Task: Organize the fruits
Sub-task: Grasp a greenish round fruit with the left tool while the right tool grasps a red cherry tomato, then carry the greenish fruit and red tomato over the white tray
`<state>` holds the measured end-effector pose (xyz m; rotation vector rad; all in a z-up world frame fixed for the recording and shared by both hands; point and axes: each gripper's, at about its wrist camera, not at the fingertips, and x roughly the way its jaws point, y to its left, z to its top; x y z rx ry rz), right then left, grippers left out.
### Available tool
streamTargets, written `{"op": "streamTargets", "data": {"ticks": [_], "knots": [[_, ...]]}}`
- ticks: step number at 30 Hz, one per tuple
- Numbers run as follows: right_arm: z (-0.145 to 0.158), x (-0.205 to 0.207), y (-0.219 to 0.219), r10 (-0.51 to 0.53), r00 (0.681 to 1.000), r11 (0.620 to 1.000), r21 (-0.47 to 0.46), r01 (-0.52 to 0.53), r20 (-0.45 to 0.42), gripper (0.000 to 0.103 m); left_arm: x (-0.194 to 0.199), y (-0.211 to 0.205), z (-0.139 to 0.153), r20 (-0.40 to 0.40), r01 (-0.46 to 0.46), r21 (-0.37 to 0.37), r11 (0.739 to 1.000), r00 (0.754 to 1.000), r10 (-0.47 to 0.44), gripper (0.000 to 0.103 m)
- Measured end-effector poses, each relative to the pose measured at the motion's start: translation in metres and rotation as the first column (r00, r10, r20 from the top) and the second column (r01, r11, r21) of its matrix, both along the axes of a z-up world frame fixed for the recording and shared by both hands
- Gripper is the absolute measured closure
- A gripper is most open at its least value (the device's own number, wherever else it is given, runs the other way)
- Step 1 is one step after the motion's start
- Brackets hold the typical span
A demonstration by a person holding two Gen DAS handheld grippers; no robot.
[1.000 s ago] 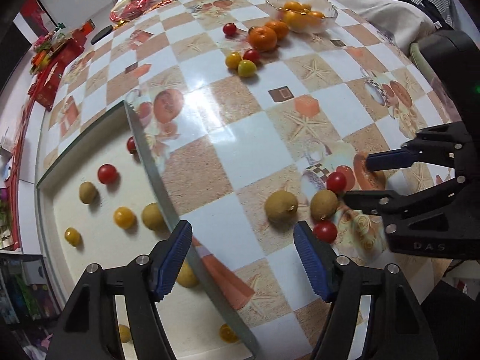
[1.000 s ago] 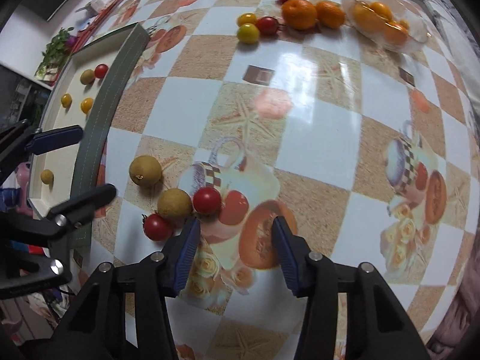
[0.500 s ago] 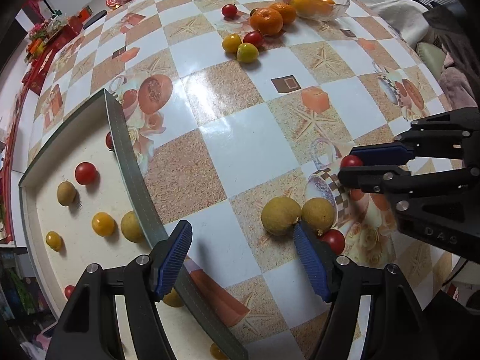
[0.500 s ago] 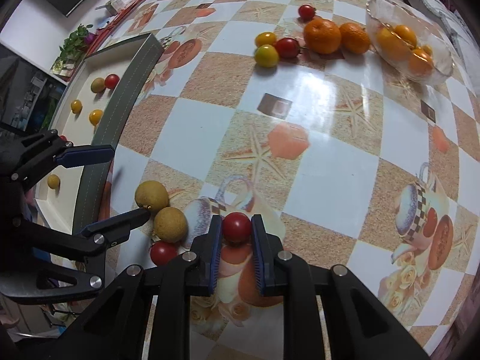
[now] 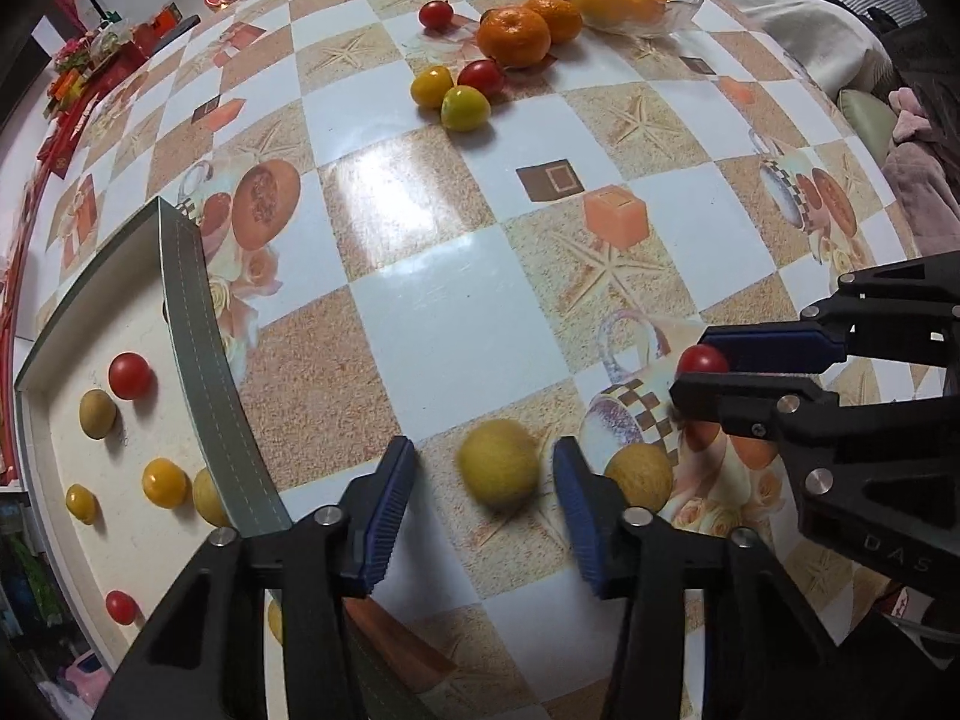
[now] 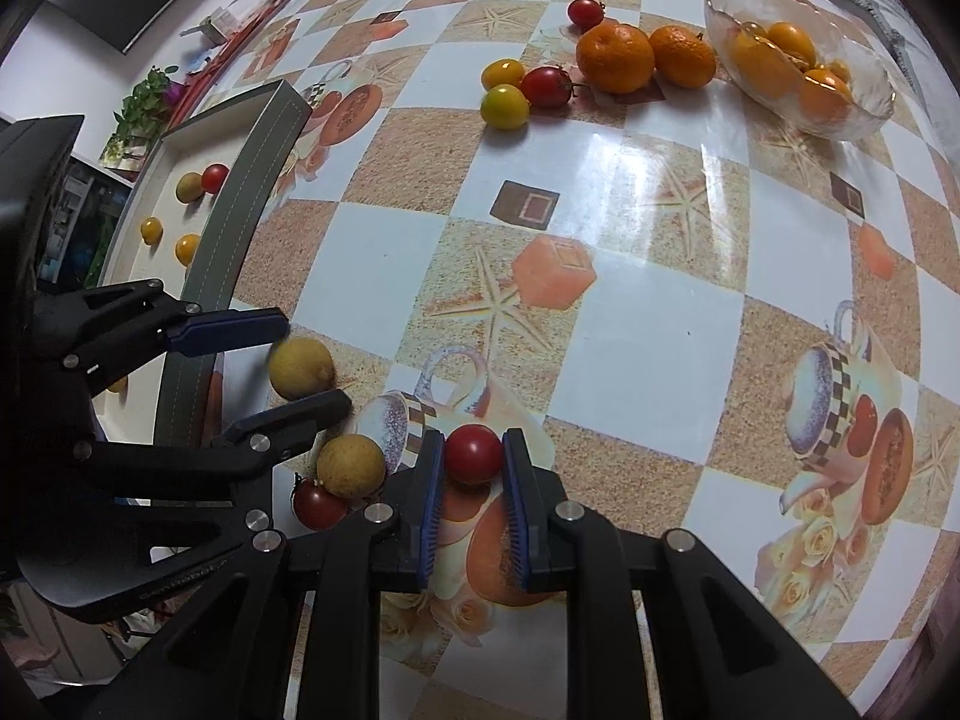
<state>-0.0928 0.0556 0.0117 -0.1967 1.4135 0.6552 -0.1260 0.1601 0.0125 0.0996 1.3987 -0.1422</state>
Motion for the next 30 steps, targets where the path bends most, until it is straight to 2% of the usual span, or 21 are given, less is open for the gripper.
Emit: {"op": "streamTargets", "data": {"ticks": [2, 4, 6, 10, 20, 25, 30], "knots": [[0.000, 0.001, -0.001, -0.007, 1.000, 1.000, 0.006, 0.007, -0.008, 0.082, 0.000, -0.001, 0.002, 0.008, -0.008, -0.006, 1.000, 1.000, 0.008, 0.073], [-0.001, 0.002, -0.003, -0.017, 1.000, 1.000, 0.011, 0.017, -0.018, 0.083, 0.002, 0.003, 0.003, 0.001, -0.030, -0.031, 0.999, 1.000, 0.030, 0.076], [0.000, 0.002, -0.006, -0.034, 0.999, 0.999, 0.016, 0.035, -0.029, 0.082, 0.003, 0.011, 0.004, -0.015, -0.079, -0.081, 0.994, 0.997, 0.078, 0.076], [0.003, 0.002, -0.015, -0.076, 0.996, 0.997, 0.022, 0.078, -0.047, 0.082, 0.001, 0.027, 0.009, -0.022, -0.142, -0.115, 0.983, 0.990, 0.141, 0.076], [0.025, 0.003, -0.025, -0.137, 0.988, 0.989, 0.041, 0.139, -0.065, 0.082, -0.026, 0.056, 0.042, 0.024, -0.221, -0.142, 0.965, 0.974, 0.227, 0.076], [0.040, 0.003, -0.012, -0.115, 0.992, 0.992, 0.049, 0.117, -0.056, 0.082, -0.042, 0.075, 0.057, 0.050, -0.306, -0.145, 0.941, 0.948, 0.315, 0.076], [0.055, 0.003, 0.007, -0.063, 0.997, 0.996, 0.059, 0.065, -0.040, 0.082, -0.067, 0.109, 0.066, 0.065, -0.397, -0.143, 0.907, 0.910, 0.409, 0.076]]}}
